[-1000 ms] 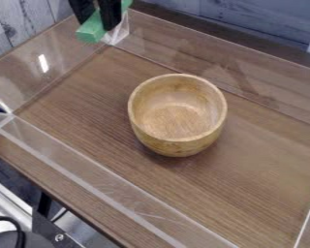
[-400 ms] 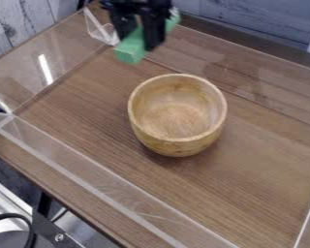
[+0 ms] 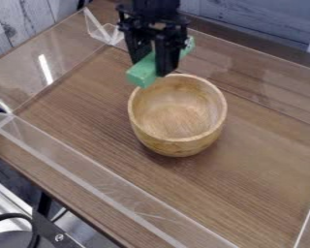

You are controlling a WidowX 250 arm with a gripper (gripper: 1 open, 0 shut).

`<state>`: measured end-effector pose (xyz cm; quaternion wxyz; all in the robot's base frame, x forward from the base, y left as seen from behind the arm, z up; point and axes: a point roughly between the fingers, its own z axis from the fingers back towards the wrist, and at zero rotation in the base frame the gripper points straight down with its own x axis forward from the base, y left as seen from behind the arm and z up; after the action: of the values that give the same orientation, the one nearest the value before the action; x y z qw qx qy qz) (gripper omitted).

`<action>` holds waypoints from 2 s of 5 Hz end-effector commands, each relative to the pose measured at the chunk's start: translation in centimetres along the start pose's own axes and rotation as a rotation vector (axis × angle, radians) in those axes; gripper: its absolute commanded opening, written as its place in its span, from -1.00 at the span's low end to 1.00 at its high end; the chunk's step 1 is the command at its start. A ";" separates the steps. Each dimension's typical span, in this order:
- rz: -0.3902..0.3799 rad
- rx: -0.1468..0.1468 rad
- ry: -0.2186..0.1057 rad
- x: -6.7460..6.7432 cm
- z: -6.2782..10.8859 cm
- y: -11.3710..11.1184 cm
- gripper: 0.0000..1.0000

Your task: Put the green block in the brown bowl

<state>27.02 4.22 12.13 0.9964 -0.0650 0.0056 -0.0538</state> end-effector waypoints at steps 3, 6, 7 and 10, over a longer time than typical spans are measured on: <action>-0.030 0.030 -0.013 -0.2 -2.2 0.6 -1.00; -0.082 0.026 0.012 0.5 -4.2 -1.2 -1.00; -0.100 0.027 0.022 0.8 -4.9 -1.8 -1.00; -0.124 0.029 0.042 1.3 -6.0 -2.4 -1.00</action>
<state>27.10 0.89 5.44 0.9910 -0.0554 0.0446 -0.1132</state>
